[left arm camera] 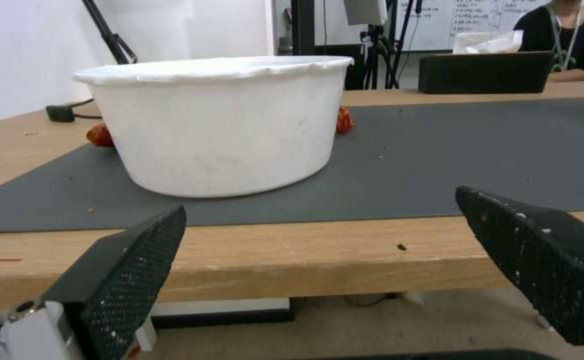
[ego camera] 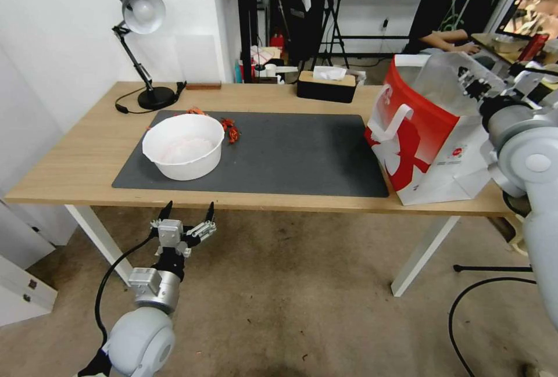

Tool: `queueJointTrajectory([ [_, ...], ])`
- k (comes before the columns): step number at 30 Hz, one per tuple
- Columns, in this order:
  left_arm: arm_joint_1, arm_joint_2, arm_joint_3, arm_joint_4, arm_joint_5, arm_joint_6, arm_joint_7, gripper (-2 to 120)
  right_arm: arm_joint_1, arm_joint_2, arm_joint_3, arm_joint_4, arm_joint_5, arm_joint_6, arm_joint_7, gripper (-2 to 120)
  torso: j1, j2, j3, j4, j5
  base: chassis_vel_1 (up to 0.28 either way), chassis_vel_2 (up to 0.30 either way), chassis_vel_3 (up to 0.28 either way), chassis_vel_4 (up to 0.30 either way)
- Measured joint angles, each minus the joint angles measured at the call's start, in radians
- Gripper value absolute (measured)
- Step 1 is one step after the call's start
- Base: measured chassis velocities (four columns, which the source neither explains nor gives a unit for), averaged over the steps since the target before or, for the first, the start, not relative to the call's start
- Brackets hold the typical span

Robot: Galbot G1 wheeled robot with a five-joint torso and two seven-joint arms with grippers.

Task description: Close the takeout container lid, then place the container into the takeout bag.

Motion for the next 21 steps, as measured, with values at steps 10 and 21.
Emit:
queueJointTrajectory([
  [10,0.007,-0.002,-0.004,-0.002,0.0,-0.003,0.0,100,-0.132,-0.033,-0.008,0.123,-0.001,0.192,-0.378,96,0.0,0.0,0.0,0.0,-0.0001,0.0,0.0,0.0,0.0],
  [21,0.009,-0.016,-0.002,-0.002,0.009,-0.006,0.001,100,-0.424,-0.001,-0.077,0.247,-0.505,0.281,-0.638,100,0.0,0.0,0.0,0.0,0.0002,0.0,0.0,0.0,0.0],
])
